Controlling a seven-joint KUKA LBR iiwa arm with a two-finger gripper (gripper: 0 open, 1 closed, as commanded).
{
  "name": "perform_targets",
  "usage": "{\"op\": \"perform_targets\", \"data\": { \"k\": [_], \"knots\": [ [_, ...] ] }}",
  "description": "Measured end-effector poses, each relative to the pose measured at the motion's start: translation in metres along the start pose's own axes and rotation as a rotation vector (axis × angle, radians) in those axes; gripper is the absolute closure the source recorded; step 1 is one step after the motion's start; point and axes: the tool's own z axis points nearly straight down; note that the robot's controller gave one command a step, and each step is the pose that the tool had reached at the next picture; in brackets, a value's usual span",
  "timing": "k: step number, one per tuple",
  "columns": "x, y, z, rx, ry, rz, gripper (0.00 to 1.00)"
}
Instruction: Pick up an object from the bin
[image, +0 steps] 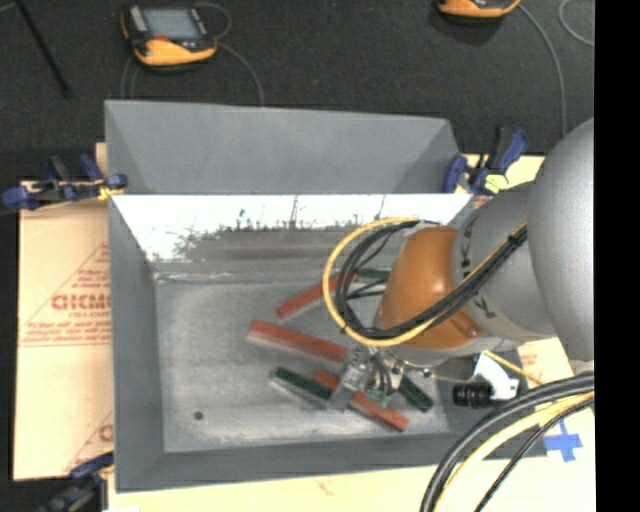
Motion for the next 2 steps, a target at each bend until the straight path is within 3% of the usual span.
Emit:
{"op": "perform_targets", "data": {
  "k": [2],
  "knots": [
    [0.001,0.0,-0.034,0.001,0.004,-0.002,1.0]
  ]
}}
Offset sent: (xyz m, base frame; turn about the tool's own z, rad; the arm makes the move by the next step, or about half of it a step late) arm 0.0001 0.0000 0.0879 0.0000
